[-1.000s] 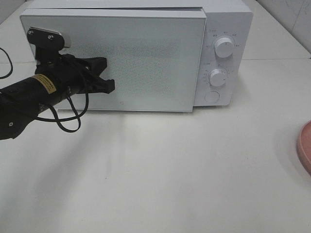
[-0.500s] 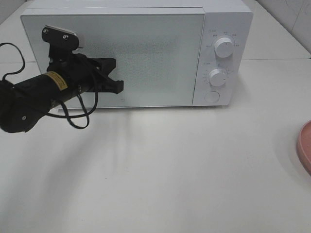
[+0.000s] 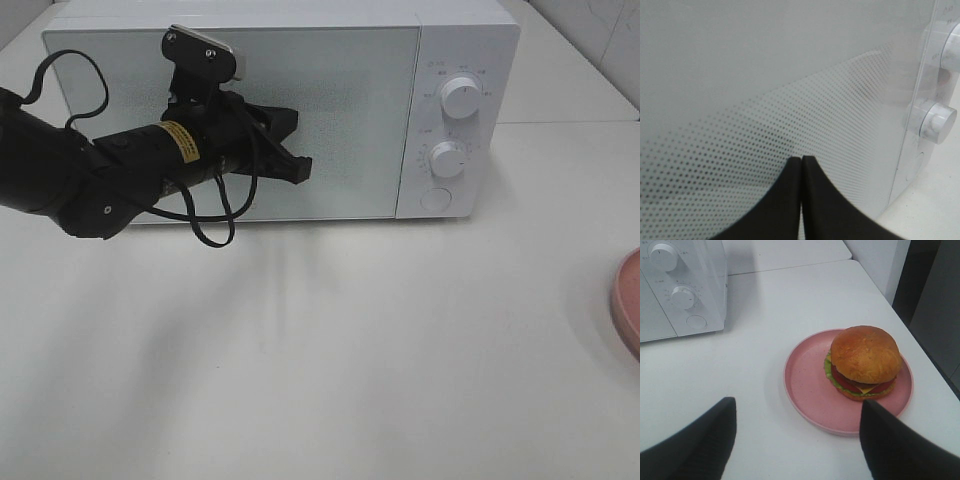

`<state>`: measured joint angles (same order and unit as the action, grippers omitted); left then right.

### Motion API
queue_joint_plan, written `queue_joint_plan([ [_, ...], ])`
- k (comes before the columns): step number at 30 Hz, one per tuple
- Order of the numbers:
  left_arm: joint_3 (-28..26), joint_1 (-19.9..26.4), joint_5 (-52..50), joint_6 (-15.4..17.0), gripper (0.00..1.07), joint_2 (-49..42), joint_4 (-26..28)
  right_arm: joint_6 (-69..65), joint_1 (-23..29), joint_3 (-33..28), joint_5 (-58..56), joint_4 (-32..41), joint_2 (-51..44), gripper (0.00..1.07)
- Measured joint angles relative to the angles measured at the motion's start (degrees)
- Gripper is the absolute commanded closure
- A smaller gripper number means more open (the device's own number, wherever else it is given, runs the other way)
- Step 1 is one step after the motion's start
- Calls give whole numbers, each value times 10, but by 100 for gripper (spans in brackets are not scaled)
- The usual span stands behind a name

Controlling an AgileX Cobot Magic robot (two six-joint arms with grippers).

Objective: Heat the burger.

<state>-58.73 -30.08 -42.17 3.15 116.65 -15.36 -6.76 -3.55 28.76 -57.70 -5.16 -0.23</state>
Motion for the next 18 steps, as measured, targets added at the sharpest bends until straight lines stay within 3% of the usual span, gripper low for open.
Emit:
queue_joint_plan([
  [9,-2,-21,2,3,106,-16,48,0,0,0,0,0,0,41],
  [13,32,-29,1,7,106,-60,124,0,0,0,0,0,0,41],
  [18,74,-29,13,8,106,-103,166,0,0,0,0,0,0,41],
])
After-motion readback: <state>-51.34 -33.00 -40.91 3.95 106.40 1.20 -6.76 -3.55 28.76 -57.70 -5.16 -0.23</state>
